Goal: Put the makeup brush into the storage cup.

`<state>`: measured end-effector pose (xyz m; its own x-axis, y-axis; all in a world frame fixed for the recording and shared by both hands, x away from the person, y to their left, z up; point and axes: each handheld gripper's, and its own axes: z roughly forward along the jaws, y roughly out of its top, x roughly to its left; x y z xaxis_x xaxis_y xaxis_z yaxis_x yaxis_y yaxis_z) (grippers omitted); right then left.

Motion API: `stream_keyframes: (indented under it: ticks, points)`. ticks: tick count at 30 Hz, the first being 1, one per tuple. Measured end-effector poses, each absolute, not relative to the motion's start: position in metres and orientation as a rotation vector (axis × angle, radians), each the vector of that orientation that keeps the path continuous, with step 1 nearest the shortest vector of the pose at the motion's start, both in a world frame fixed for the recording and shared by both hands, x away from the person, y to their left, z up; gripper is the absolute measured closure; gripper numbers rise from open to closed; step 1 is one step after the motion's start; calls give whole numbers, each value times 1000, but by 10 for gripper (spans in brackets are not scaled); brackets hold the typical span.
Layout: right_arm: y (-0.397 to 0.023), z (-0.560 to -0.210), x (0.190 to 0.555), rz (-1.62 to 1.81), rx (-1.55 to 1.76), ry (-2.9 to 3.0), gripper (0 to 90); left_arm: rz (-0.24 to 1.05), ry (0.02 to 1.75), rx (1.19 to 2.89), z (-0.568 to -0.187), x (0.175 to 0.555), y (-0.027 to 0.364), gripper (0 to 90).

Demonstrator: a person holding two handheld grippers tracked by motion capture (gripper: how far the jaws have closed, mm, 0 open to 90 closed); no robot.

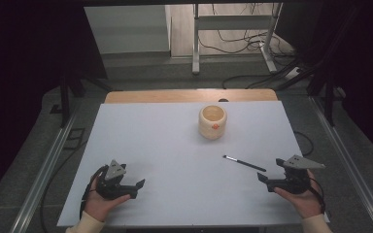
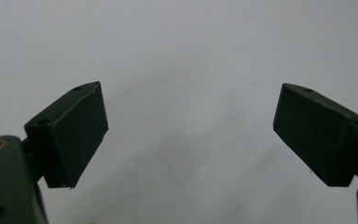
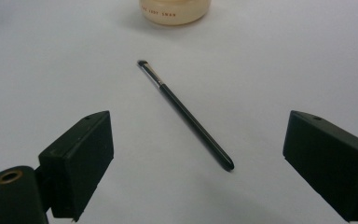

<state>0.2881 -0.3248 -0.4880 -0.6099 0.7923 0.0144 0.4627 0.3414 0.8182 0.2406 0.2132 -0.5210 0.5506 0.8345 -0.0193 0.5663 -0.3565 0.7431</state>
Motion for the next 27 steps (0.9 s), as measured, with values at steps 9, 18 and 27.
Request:
stream_keyframes:
  ticks: [9,18,27]
  points:
    - [-323,-485,287,1159,1078,2244,91,483,1110,2070,-520,240,212,103]
    - [-323,-486,289,1139,1061,2266,93,480,1113,2066,-520,241,213,103]
    - [-323,-484,288,1137,1050,2274,94,479,1112,2066,-520,240,212,105]
